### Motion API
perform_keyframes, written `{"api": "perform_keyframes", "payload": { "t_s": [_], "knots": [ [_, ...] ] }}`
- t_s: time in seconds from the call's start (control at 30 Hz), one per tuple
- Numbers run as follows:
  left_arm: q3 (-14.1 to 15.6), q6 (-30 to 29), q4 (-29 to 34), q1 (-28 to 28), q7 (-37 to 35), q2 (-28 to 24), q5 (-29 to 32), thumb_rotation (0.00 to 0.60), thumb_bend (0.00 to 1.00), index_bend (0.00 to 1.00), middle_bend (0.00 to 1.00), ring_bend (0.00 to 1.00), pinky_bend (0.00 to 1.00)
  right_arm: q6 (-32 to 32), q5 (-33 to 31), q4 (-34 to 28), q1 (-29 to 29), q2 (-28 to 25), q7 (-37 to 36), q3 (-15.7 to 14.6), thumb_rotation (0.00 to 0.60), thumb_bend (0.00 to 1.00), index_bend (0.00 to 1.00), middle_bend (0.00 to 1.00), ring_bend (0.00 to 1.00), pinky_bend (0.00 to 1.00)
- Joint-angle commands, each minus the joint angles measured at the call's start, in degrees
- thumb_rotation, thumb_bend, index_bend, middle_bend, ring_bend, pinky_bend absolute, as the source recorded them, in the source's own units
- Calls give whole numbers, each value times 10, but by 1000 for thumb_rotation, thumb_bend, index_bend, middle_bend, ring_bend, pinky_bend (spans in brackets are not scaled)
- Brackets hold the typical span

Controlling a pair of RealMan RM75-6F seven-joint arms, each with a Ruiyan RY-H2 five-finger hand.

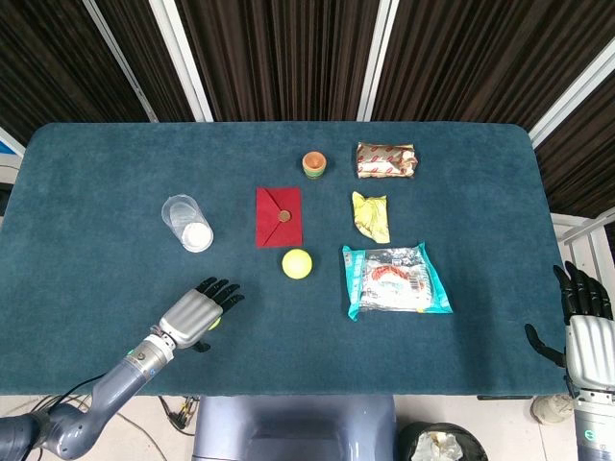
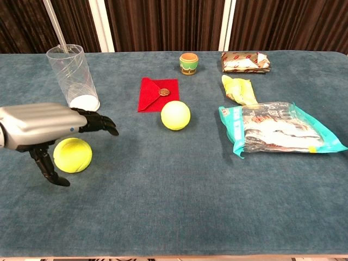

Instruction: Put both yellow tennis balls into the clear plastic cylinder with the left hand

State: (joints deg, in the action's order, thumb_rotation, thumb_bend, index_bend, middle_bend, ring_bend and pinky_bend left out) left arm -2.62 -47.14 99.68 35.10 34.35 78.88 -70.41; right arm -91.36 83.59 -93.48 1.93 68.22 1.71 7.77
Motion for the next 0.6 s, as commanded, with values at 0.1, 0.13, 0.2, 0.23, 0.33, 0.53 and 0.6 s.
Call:
{"api": "perform_keyframes", "payload": {
  "t_s": [0.1, 0.13, 0.2, 0.23, 0.33, 0.53, 0.6],
  "knots": [
    [10, -7, -16, 6, 20, 13, 19, 600, 24, 157, 86, 73, 132, 4, -3, 2, 1, 2, 1, 1, 600, 336, 0, 0, 31, 87],
    [11, -8, -18, 7, 23, 16, 21, 600, 25, 163, 96, 84, 145, 4, -3, 2, 1, 2, 1, 1, 600, 335, 0, 0, 31, 87],
    [14, -12, -23, 9, 28, 20, 24, 600, 41, 177, 121, 109, 177, 5, -4, 2, 2, 2, 3, 1, 600, 335, 0, 0, 31, 87],
    [15, -13, -24, 9, 28, 22, 23, 600, 62, 188, 140, 127, 200, 5, -4, 2, 2, 3, 3, 1, 600, 336, 0, 0, 31, 87],
    [19, -24, -30, 8, 23, 27, 14, 600, 114, 215, 191, 167, 252, 9, -6, 3, 3, 4, 5, 0, 600, 336, 0, 0, 31, 87],
    [29, -38, -53, 4, 19, 35, 0, 600, 139, 259, 263, 212, 308, 13, -8, 4, 5, 6, 8, 0, 600, 336, 0, 0, 31, 87],
    [31, -40, -58, 4, 16, 36, 0, 600, 171, 286, 301, 239, 342, 13, -9, 4, 5, 6, 8, 1, 600, 336, 0, 0, 31, 87]
  ]
}}
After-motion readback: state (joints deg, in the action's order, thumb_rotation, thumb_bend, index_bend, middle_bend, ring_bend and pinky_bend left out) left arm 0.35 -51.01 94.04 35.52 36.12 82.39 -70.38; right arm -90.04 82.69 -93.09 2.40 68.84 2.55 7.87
